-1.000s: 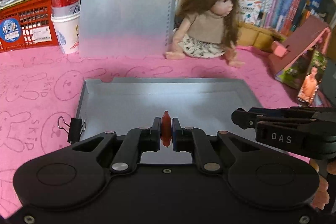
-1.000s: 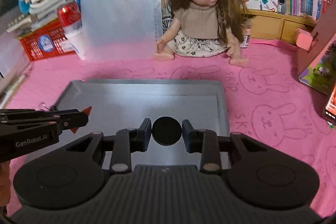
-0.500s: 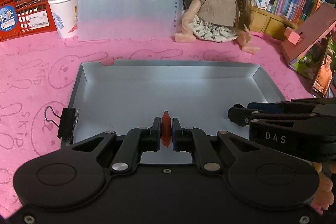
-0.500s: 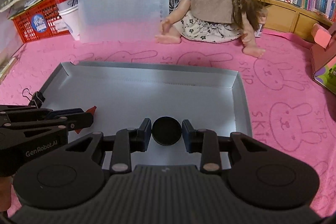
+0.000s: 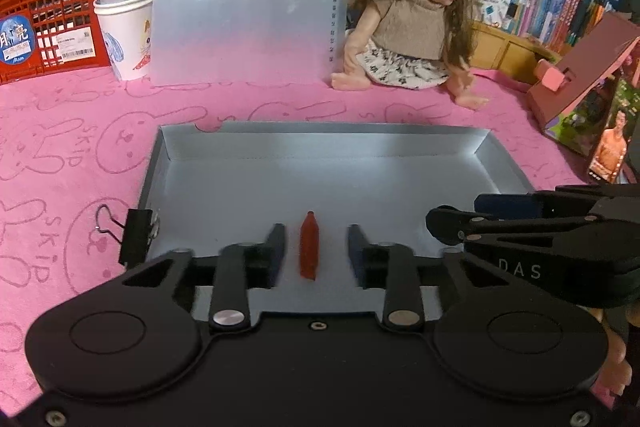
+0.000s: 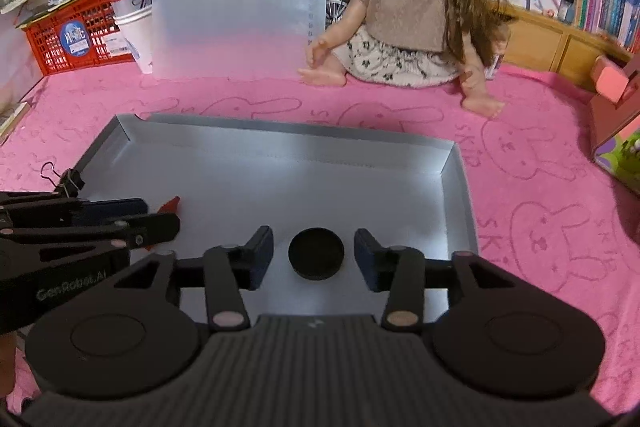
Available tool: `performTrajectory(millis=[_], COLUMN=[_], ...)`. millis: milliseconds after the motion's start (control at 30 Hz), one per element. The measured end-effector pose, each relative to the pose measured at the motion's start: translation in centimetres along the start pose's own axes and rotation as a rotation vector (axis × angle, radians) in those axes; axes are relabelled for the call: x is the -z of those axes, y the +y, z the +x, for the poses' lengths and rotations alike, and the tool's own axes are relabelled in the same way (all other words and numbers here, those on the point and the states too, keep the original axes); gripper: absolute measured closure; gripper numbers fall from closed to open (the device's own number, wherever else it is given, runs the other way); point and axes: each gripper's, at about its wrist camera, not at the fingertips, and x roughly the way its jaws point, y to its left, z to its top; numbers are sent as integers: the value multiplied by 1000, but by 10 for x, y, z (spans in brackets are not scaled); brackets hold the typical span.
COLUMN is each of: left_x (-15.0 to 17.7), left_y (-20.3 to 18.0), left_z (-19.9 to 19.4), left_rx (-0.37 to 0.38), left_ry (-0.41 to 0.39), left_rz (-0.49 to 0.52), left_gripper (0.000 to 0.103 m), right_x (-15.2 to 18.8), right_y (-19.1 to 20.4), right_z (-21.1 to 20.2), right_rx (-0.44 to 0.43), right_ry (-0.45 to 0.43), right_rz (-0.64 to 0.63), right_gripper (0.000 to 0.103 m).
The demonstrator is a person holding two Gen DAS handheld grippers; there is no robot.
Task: Organize rigid objects
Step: 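Carry the red marker into the box with the left tool while the right tool carries the disc in, then withdraw both tools from the box back toward the remaining objects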
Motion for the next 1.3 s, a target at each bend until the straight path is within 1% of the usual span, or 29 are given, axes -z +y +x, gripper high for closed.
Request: performTrajectory(millis=[167, 233, 267, 300, 333, 467, 600, 733, 900, 1033, 1133, 1300], left_x=[2, 4, 6, 7, 10, 21, 36, 52, 74, 94, 107, 128], left_y=[1, 1, 1, 1, 1, 0, 0, -2, -9, -10, -12, -15], left_z=[-22, -32, -37, -42, -48, -71, -93, -110, -127, -135, -139, -148], left_rx=[-9, -6, -4, -2, -1, 4, 28, 53, 54, 58, 61, 38], left_ry=[-39, -52, -58, -66, -74, -114, -143, -168, -181, -171, -172, -193], left_rz=[1, 3, 5, 8, 12, 20, 22, 32, 64, 61, 81, 93], left_gripper=[50, 46, 42, 40, 36, 22, 19, 17, 16, 16, 16, 16], right_x=[1, 3, 4, 6, 8, 17, 31, 50, 77, 99, 114, 136], right_y=[0, -1, -1, -1, -1, -3, -5, -3, 2, 8, 9, 13], right_z=[-19, -28, -32, -37, -42, -64, -87, -107, -126, -140, -146, -148], right_rx=[7, 7, 7, 9, 7, -14, -44, -52, -72, -74, -76, -65], right_ry=[-46, -67, -77, -88, -99, -145, -192, -239, -284, -317, -333, -334], right_rz=[-9, -15, -18, -21, -25, -27, -22, -41, -61, -81, -80, -89], right_gripper=[33, 26, 25, 21, 18, 14, 10, 7, 1, 0, 0, 0])
